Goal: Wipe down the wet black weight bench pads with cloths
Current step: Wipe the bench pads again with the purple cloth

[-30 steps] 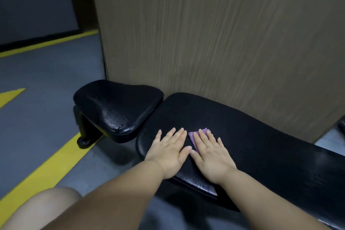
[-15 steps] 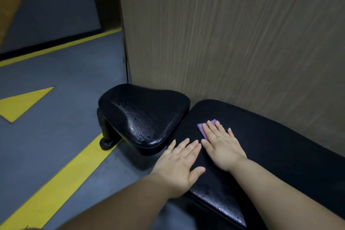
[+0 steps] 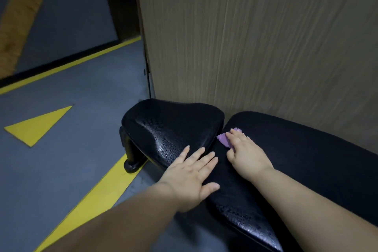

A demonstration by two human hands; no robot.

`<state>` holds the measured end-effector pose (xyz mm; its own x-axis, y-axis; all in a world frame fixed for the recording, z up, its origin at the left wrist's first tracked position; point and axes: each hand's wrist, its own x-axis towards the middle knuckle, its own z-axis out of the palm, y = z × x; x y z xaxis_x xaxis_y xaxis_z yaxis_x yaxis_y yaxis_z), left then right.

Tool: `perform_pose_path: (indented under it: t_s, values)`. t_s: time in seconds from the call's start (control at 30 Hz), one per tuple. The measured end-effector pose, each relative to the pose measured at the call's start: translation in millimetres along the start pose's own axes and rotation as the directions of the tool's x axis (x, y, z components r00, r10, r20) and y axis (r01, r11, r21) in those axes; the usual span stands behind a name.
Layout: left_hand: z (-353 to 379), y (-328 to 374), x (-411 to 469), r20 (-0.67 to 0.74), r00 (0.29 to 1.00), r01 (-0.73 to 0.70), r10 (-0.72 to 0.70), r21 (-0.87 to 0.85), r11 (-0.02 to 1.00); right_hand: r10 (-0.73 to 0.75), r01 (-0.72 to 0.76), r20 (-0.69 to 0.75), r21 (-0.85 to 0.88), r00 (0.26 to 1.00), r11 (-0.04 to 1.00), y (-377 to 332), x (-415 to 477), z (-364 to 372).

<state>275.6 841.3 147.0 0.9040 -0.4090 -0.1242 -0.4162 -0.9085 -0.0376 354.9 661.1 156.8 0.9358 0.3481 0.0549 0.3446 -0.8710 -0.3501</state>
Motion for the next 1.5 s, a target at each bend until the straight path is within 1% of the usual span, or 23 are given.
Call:
perform_pose_path:
  t_s: [0.07, 0.13, 0.2, 0.27, 0.33, 0.4, 0.5, 0.6, 0.67, 0.7, 0.73, 0.77, 0.8, 0.87, 0.9, 0.97, 1.03, 1.07, 1.17, 1.23, 1.37, 1.4, 1.5]
  values:
    - [-4.0, -13.3, -1.5, 0.014, 1.000, 0.016, -0.016, 0.008, 1.000, 0.021, -0.020, -0.011, 0.030, 1.000, 0.999, -3.0, 5.0, 3.8]
    - [-3.2, -23.9, -3.9, 0.000, 0.998, 0.070, -0.070, -0.029, 0.997, 0.040, -0.039, -0.025, 0.043, 0.999, 0.998, -6.4, 9.9, 8.3]
    - [3.1, -33.4, -6.2, -0.048, 0.984, 0.163, -0.170, -0.123, 0.979, 0.030, -0.028, -0.038, 0.051, 0.999, 0.998, -12.0, 16.2, 12.4]
    - [9.5, -41.1, -7.8, -0.082, 0.956, 0.256, -0.283, -0.243, 0.936, -0.004, 0.005, -0.003, 0.049, 1.000, 0.999, -23.3, 22.1, 15.2]
    - [12.3, -47.4, -9.5, -0.098, 0.932, 0.306, -0.348, -0.296, 0.905, -0.065, 0.064, 0.057, 0.011, 0.996, 0.998, -38.5, 26.7, 19.4]
    - [14.6, -53.0, -11.5, -0.125, 0.913, 0.330, -0.387, -0.330, 0.884, -0.152, 0.161, 0.134, -0.056, 0.979, 0.985, -54.8, 28.7, 25.2]
    - [13.8, -59.2, -13.1, -0.164, 0.879, 0.342, -0.447, -0.436, 0.832, -0.287, 0.309, 0.251, -0.056, 0.925, 0.949, -79.0, 24.4, 34.3]
    - [12.3, -62.7, -11.8, -0.208, 0.843, 0.331, -0.497, -0.528, 0.782, -0.390, 0.384, 0.287, 0.082, 0.875, 0.920, -96.4, 18.9, 41.2]
    - [11.2, -62.8, -10.5, -0.236, 0.830, 0.319, -0.506, -0.543, 0.777, -0.424, 0.358, 0.303, 0.249, 0.854, 0.900, -99.0, 21.5, 40.3]
    - [10.2, -61.8, -9.4, -0.257, 0.824, 0.312, -0.505, -0.538, 0.783, -0.423, 0.305, 0.294, 0.371, 0.857, 0.877, -97.0, 23.3, 36.5]
    - [9.9, -60.5, -7.9, -0.277, 0.822, 0.302, -0.498, -0.529, 0.793, -0.405, 0.256, 0.248, 0.472, 0.880, 0.844, -92.4, 24.0, 30.6]
    - [9.9, -59.1, -6.1, -0.297, 0.821, 0.288, -0.487, -0.521, 0.803, -0.364, 0.230, 0.174, 0.516, 0.915, 0.825, -84.5, 25.2, 24.3]
    - [10.4, -57.9, -4.3, -0.322, 0.824, 0.266, -0.467, -0.508, 0.819, -0.306, 0.223, 0.091, 0.494, 0.948, 0.840, -73.6, 26.8, 18.2]
    - [16.5, -55.0, 0.4, -0.336, 0.859, 0.217, -0.385, -0.444, 0.870, -0.186, 0.180, -0.013, 0.310, 0.983, 0.933, -47.7, 28.7, 7.4]
    - [20.8, -53.7, 2.4, -0.328, 0.887, 0.192, -0.325, -0.378, 0.906, -0.133, 0.131, -0.005, 0.194, 0.991, 0.972, -35.6, 28.9, 4.2]
    - [26.1, -52.8, 3.4, -0.263, 0.938, 0.155, -0.225, -0.260, 0.953, -0.049, 0.046, 0.078, 0.031, 0.996, 0.998, -18.6, 29.5, 3.1]
    - [28.0, -54.5, 3.7, -0.241, 0.950, 0.151, -0.197, -0.197, 0.969, -0.022, 0.034, 0.152, -0.076, 0.988, 0.997, -12.6, 30.1, 6.8]
    - [27.7, -56.0, 3.2, -0.216, 0.960, 0.141, -0.180, -0.184, 0.973, -0.016, 0.036, 0.162, -0.118, 0.987, 0.992, -12.2, 30.5, 9.4]
    - [26.8, -58.7, 0.1, -0.190, 0.973, 0.111, -0.131, -0.110, 0.988, 0.009, 0.013, 0.133, -0.166, 0.991, 0.986, -14.5, 32.4, 13.6]
    - [27.3, -58.0, -2.2, -0.171, 0.977, 0.112, -0.128, -0.099, 0.989, 0.024, -0.001, 0.126, -0.178, 0.992, 0.984, -15.7, 32.8, 14.3]
    - [20.0, -48.7, 2.2, -0.147, 0.962, 0.194, -0.228, -0.216, 0.957, 0.037, -0.020, 0.104, -0.167, 0.994, 0.986, -15.5, 35.1, 14.3]
    - [19.5, -47.1, 5.9, -0.174, 0.954, 0.199, -0.245, -0.244, 0.949, 0.041, -0.026, 0.095, -0.159, 0.995, 0.987, -15.5, 35.3, 14.4]
    - [18.5, -45.9, 18.5, -0.172, 0.940, 0.251, -0.294, -0.237, 0.939, 0.051, -0.040, 0.077, -0.140, 0.996, 0.989, -14.9, 36.2, 15.5]
